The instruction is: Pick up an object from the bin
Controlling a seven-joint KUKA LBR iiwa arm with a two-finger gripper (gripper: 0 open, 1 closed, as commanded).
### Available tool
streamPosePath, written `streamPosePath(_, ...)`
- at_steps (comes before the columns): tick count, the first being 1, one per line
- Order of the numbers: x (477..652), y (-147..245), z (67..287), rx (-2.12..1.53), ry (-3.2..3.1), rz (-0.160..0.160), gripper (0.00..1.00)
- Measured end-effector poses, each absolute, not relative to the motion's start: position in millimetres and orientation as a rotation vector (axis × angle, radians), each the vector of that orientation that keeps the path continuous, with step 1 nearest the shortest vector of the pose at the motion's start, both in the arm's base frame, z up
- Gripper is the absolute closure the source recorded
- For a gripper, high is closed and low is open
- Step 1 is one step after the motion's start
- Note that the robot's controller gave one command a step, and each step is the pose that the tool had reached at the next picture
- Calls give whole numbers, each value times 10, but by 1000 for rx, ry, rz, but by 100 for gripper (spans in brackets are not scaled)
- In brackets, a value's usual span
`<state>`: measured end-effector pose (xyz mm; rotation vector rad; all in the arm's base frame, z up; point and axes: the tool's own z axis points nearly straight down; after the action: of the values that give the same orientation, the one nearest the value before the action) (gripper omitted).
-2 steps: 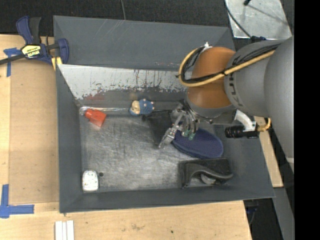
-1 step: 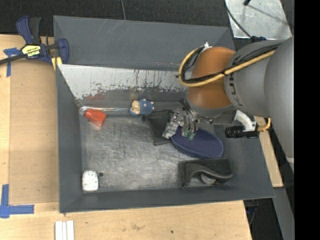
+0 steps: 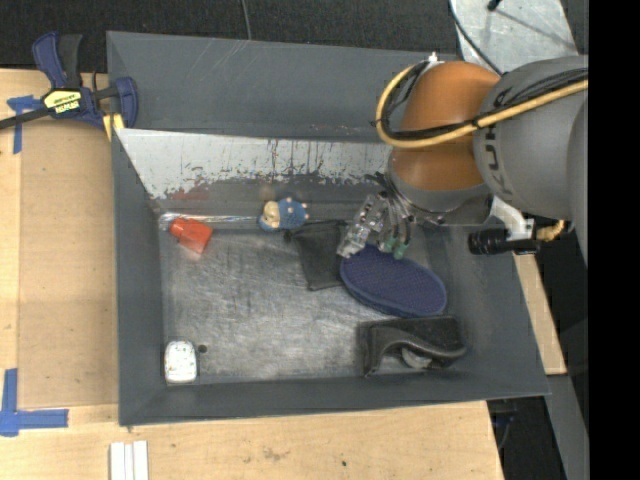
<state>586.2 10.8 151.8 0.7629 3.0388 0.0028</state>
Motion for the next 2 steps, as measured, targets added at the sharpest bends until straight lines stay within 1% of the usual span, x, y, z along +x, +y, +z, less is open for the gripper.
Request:
streamPosePath(1,5848,108,1484,764,3045,0,0)
streamPosePath(2,5845,186,753,789,3036,0,0)
